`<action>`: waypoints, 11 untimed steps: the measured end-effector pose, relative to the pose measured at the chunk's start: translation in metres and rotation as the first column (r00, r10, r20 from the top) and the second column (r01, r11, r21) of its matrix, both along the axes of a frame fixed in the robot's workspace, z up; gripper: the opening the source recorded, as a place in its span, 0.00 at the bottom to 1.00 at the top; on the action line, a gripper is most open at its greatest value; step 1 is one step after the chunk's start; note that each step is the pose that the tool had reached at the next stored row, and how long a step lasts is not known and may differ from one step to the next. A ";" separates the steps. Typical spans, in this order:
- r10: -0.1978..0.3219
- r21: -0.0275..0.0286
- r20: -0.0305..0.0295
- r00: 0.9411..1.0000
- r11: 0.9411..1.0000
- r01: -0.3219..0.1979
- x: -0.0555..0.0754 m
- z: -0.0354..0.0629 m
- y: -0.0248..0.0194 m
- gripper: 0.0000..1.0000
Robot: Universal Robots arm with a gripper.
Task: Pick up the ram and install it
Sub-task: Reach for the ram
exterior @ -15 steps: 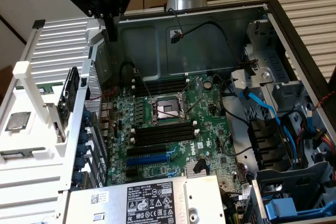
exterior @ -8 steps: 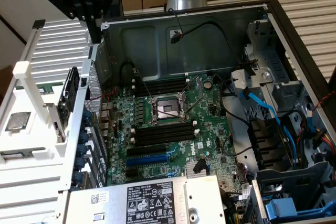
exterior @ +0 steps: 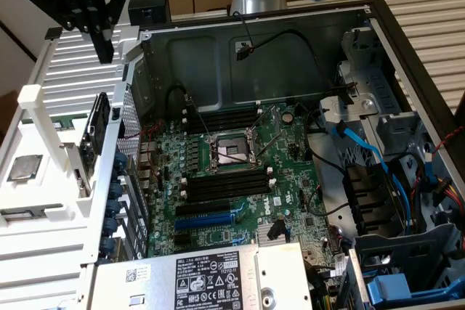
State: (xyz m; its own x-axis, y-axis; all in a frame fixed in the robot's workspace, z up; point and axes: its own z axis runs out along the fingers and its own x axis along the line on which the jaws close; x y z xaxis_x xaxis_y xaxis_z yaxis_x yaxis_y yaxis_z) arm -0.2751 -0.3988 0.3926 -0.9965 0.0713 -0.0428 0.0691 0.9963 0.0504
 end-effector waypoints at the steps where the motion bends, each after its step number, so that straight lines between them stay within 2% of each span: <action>1: 0.000 0.000 0.001 1.000 1.000 0.000 -0.004 0.0000 0.0000 0.11; 3: 0.000 0.000 0.002 1.000 1.000 0.000 -0.013 0.0000 0.0000 0.11; 4: 0.000 0.000 0.002 1.000 1.000 0.000 -0.023 0.0000 0.0000 0.11; 11: 0.000 0.000 0.005 1.000 1.000 0.000 -0.055 0.0000 0.0000 0.11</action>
State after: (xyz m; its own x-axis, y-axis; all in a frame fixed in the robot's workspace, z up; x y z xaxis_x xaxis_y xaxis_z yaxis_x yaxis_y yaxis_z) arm -0.3300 -0.3988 0.3926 -0.9963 0.0714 -0.0474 0.0690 0.9963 0.0507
